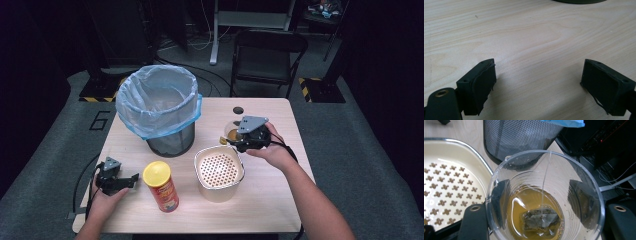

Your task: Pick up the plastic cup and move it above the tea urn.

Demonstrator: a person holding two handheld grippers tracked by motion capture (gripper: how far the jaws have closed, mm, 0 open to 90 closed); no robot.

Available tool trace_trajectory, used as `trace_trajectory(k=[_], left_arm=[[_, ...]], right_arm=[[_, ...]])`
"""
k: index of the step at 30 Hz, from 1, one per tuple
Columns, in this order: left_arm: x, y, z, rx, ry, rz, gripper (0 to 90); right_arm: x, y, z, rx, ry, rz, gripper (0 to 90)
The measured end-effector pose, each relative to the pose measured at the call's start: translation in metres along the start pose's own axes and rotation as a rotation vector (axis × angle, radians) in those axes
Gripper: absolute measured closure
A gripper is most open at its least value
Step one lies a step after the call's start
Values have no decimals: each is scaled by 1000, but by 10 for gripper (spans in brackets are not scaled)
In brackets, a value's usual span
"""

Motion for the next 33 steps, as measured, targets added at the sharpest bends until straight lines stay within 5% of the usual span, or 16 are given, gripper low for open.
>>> trace_trajectory(k=[20, 29, 33], left_arm=[[0, 0, 0, -1, -1, 0, 123], [0, 0, 0, -1, -1, 0, 123], [0, 0, 0, -1, 0, 0, 123]], right_arm=[[5, 2, 13, -52, -57, 13, 343], [16, 5, 6, -63, -161, 52, 344], [25, 5, 2, -65, -258, 101, 345]])
Point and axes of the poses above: each handheld gripper's, and its own axes: y roughly forward along the jaws, z roughly out of its underside, x roughly to its left, the point moved 3 cm from there along y, roughly forward along the jaws, and after that the axes turned 6 degrees about x, right-handed, at the moved point
